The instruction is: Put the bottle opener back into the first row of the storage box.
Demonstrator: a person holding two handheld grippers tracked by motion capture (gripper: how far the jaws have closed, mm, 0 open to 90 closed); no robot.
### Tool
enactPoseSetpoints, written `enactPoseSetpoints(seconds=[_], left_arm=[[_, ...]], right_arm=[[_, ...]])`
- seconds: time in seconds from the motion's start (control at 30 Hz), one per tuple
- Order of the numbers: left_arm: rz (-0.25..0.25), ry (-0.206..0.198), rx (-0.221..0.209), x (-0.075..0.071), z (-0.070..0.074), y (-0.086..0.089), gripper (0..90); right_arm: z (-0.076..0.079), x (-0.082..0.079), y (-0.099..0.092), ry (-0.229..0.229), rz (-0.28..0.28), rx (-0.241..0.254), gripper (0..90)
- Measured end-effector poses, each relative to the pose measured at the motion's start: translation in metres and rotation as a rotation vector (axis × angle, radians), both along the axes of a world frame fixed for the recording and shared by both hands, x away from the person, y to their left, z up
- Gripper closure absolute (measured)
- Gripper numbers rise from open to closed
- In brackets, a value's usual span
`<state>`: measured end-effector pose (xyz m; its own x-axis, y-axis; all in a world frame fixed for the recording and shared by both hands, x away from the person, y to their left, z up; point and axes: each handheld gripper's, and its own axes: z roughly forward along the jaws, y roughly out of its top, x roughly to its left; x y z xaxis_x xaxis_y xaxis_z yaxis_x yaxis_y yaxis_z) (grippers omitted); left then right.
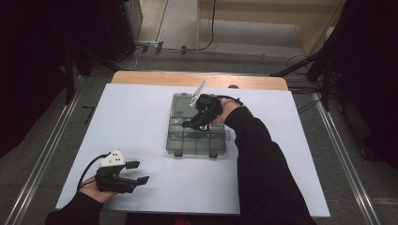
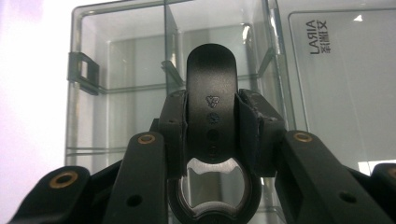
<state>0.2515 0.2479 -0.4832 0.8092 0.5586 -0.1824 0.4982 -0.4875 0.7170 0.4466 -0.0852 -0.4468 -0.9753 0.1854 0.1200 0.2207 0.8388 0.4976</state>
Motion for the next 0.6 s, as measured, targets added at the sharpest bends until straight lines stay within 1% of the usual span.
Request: enactPoseSetpoints(seconds=[0.1,0.23,0.33,0.37,0.4,0.43,0.47,0.53,0.57,0.6], left_arm=[[-0.001,0.000,0.000,0.000,0.000,0.000,28.4],[0.000,-0.005,-0.001,0.000,0.000,0.000,28.3],[-0.001,-0.005,-0.002,0.000,0.000,0.000,28.4],[-0.002,-0.003,-0.002,0.000,0.000,0.000,28.4],[-0.001,-0.003,-0.002,0.000,0.000,0.000,28.4],[0.000,-0.001,-0.001,0.000,0.000,0.000,28.3],[0.000,-0.002,-0.001,0.000,0.000,0.000,28.4],[0.001,-0.002,-0.002,0.000,0.000,0.000,28.4],[0.001,-0.002,-0.002,0.000,0.000,0.000,28.4],[0.002,-0.002,-0.002,0.000,0.000,0.000,28.3]], right_arm=[[-0.001,0.000,0.000,-0.017,0.005,-0.002,65.3],[-0.005,0.000,0.004,-0.022,0.025,-0.010,65.3],[-0.006,0.000,0.006,-0.026,0.023,-0.019,64.5],[-0.006,0.000,0.007,-0.029,0.021,-0.017,62.3],[-0.005,-0.001,0.006,-0.019,0.002,-0.006,59.6],[-0.004,-0.001,0.006,-0.018,0.001,0.002,58.4],[-0.003,-0.002,0.005,-0.017,-0.005,0.013,54.5],[0.001,-0.004,0.003,-0.012,-0.024,0.022,49.4],[0.003,-0.005,0.002,-0.006,-0.030,0.027,45.0],[0.004,-0.007,0.001,0.001,-0.064,0.031,40.6]])
